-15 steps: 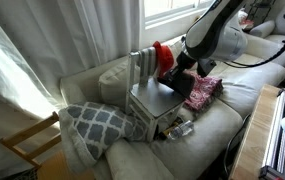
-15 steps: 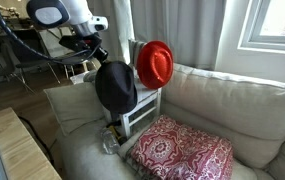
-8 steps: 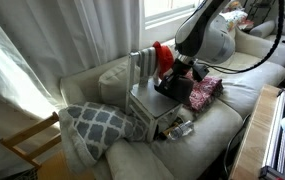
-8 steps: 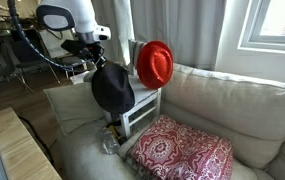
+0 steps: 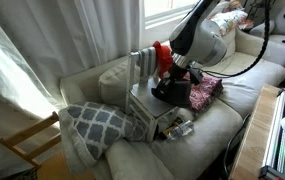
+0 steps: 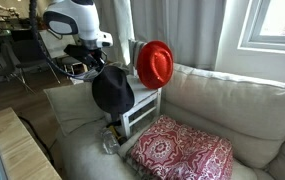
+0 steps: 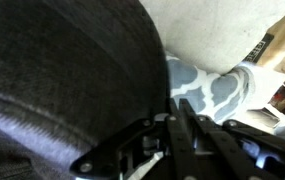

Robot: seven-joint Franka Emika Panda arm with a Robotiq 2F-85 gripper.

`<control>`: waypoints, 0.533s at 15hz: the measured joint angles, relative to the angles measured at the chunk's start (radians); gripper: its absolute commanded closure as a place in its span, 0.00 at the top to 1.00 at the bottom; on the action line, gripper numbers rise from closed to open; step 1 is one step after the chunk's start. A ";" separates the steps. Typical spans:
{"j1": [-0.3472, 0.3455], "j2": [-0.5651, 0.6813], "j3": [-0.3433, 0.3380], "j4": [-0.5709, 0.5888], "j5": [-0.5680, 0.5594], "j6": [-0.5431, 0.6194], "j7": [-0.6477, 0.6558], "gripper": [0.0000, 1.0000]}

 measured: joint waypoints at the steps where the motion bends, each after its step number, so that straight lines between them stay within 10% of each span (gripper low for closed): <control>1: -0.012 0.015 0.014 0.003 0.000 0.007 -0.014 0.49; 8: -0.070 0.086 0.065 0.014 0.000 0.024 -0.058 0.99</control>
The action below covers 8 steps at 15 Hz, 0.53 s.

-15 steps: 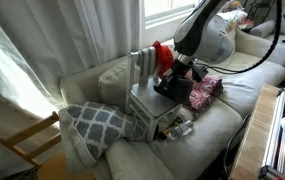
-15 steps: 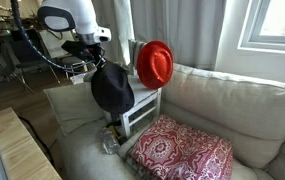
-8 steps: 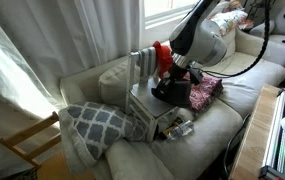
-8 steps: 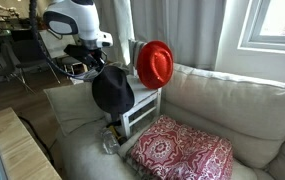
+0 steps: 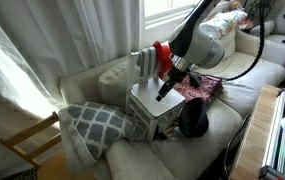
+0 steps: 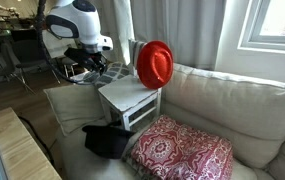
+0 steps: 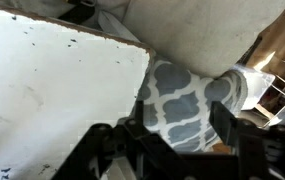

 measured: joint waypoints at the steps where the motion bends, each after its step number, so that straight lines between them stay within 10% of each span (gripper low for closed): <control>1: -0.004 0.001 0.001 0.001 0.000 0.000 -0.001 1.00; 8: 0.062 -0.054 -0.202 -0.038 -0.103 -0.010 -0.034 0.99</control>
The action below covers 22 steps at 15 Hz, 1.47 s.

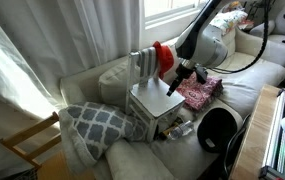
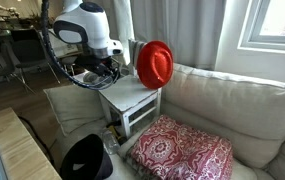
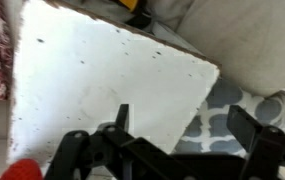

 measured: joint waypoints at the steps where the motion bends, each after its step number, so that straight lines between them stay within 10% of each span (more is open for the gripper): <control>1: 0.031 -0.018 -0.072 -0.016 -0.031 -0.023 0.005 1.00; 9: 0.281 -0.064 -0.596 -0.058 -0.422 -0.282 0.094 1.00; 15: 0.245 -0.038 -0.611 -0.053 -0.694 -0.370 0.105 1.00; 22: 0.219 -0.026 -0.586 -0.050 -0.738 -0.410 0.098 1.00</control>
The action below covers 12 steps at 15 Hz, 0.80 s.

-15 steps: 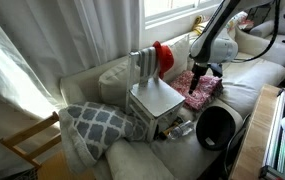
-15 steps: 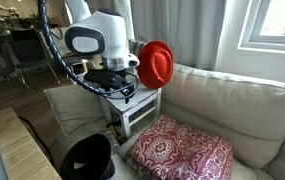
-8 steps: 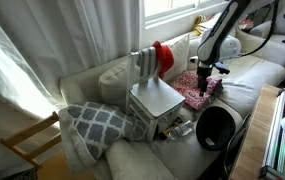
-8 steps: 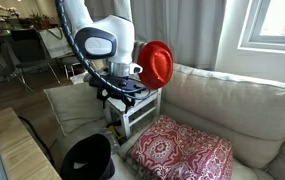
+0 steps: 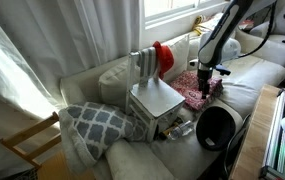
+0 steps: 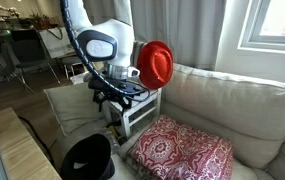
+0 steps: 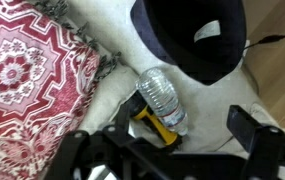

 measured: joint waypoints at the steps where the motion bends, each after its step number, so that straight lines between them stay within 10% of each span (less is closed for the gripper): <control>1: -0.009 0.016 0.009 0.000 -0.021 -0.024 -0.019 1.00; 9: -0.016 0.223 0.000 0.041 -0.205 -0.031 -0.091 0.92; 12: -0.016 0.270 -0.007 0.073 -0.231 -0.004 -0.091 0.56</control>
